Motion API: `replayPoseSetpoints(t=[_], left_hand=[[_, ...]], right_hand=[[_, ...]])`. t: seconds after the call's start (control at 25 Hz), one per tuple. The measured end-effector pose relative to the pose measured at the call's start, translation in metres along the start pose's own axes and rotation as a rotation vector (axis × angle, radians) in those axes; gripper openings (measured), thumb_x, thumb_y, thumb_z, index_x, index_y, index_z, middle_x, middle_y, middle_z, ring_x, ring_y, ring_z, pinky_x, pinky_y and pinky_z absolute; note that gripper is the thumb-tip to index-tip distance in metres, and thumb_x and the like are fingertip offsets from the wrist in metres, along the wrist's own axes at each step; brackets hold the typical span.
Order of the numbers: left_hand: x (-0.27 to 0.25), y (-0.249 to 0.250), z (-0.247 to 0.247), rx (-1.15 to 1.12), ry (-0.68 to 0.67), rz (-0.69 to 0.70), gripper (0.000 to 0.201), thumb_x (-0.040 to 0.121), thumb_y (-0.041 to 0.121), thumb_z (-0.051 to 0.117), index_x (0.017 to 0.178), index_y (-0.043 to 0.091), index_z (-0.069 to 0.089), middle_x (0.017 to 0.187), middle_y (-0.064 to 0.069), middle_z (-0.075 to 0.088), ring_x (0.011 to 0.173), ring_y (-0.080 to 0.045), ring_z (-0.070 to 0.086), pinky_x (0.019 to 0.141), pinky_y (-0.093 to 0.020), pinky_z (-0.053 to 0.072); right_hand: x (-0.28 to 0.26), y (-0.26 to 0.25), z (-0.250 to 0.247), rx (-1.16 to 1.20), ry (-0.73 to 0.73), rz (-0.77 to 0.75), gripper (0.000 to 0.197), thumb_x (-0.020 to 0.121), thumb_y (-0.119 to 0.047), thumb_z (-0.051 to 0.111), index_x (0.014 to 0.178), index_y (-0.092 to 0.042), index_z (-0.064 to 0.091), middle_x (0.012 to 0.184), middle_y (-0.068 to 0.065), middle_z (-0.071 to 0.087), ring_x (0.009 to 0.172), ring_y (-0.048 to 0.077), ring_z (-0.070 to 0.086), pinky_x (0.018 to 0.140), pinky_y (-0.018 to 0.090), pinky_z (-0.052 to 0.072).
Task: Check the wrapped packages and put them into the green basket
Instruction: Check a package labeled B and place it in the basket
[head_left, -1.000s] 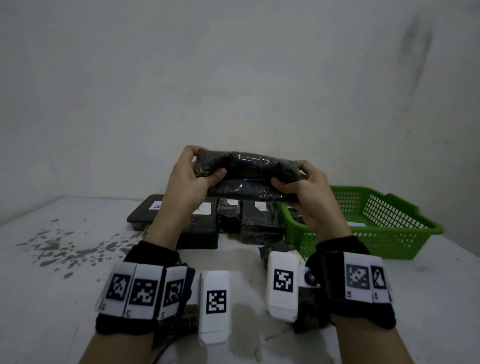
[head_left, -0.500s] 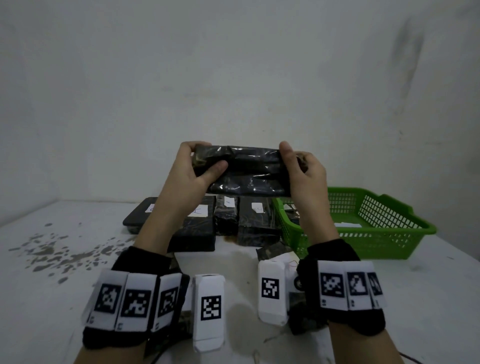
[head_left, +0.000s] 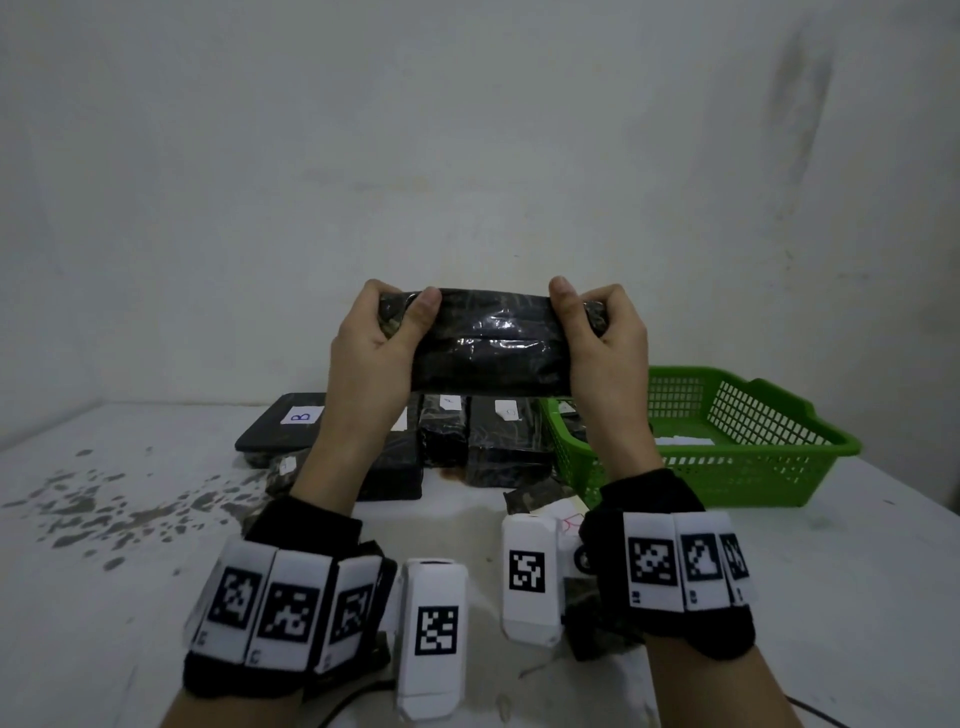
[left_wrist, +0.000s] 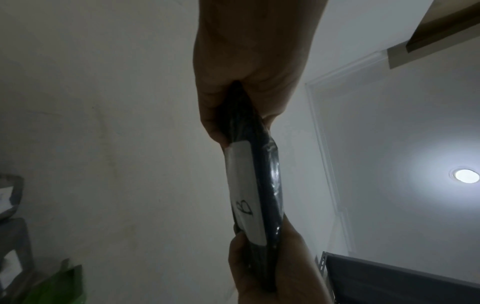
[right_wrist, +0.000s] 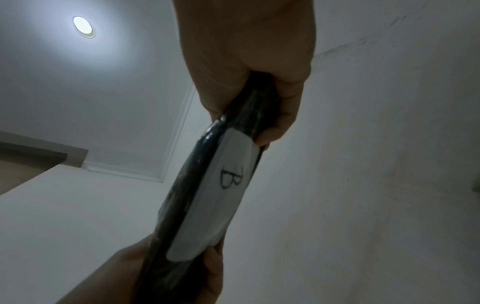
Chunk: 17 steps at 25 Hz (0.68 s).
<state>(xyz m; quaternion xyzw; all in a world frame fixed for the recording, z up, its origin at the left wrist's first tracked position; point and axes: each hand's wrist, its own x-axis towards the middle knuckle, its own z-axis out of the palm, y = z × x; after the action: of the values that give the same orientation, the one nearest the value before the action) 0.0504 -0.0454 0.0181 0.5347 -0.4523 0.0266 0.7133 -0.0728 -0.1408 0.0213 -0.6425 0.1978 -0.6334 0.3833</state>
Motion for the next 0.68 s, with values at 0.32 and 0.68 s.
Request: replayPoseSetpoints(t=[0.32,0.68], left_hand=[[-0.011,0.006,0.009,0.122,0.017,0.038,0.041,0.077,0.062,0.033,0.064,0.023,0.036,0.061,0.008,0.037,0.049,0.005,0.040,0.052,-0.006,0.034],[-0.009,0.002,0.009,0.218,0.057,0.114,0.040,0.090,0.041,0.049,0.061,0.017,0.035,0.057,0.005,0.040,0.049,0.004,0.042,0.051,-0.008,0.036]], right_hand=[[0.001,-0.001,-0.007,-0.173,0.034,0.081,0.048,0.094,-0.046,0.044,0.060,-0.012,0.038,0.057,-0.001,0.039,0.055,0.012,0.035,0.054,0.024,0.032],[-0.001,-0.001,-0.006,-0.198,0.071,0.030,0.049,0.098,-0.028,0.041,0.053,-0.013,0.032,0.050,-0.003,0.028,0.045,0.006,0.025,0.044,0.022,0.021]])
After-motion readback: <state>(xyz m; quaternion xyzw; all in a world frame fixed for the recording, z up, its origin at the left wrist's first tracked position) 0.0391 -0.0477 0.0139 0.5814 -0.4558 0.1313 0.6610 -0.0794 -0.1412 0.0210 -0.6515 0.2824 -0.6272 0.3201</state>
